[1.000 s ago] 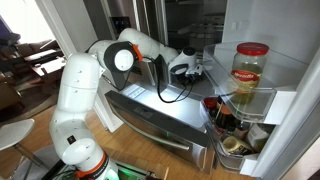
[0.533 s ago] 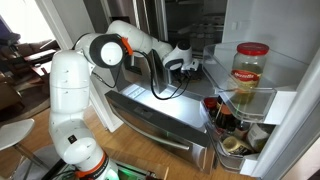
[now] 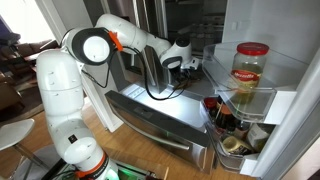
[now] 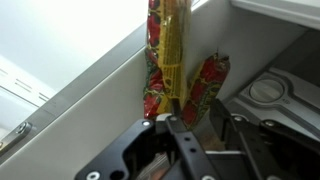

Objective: Put the two packets in the open fridge drawer then close the drawer

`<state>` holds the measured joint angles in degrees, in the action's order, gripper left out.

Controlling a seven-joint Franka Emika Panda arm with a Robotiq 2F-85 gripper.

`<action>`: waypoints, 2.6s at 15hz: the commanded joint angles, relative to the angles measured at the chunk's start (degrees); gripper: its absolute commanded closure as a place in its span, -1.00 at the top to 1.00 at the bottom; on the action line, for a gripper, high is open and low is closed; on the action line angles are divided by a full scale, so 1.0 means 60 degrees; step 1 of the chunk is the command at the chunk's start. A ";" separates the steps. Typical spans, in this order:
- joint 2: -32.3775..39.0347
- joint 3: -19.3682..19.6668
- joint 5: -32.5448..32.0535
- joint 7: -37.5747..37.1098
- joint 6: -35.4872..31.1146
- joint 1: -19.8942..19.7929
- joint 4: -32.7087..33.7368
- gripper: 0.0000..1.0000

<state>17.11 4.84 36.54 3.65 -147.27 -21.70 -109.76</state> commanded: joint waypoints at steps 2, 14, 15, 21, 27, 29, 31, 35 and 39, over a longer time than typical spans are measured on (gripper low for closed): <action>-0.0173 0.0265 0.0052 0.0003 0.0255 0.0141 -0.0374 -1.00; 0.0636 0.0397 -0.0147 -0.0257 -0.0021 0.0353 0.0092 0.71; 0.0810 0.0344 -0.0067 -0.0140 0.0022 0.0308 0.0266 0.88; 0.2028 0.0022 0.0140 0.0202 -0.0030 0.0084 0.1598 1.00; 0.2994 -0.0310 0.0136 0.0052 0.0014 -0.0031 0.2846 1.00; 0.3261 -0.0350 0.0092 -0.0014 0.0005 -0.0052 0.3155 1.00; 0.3529 -0.0352 0.0010 -0.0064 0.0030 -0.0074 0.3448 0.83; 0.3870 -0.0473 0.0047 -0.0093 0.0140 -0.0203 0.3905 0.01; 0.3983 -0.0550 0.0004 -0.0172 0.0205 -0.0260 0.4206 -0.60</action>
<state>38.62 2.46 36.54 3.33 -147.03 -22.03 -87.03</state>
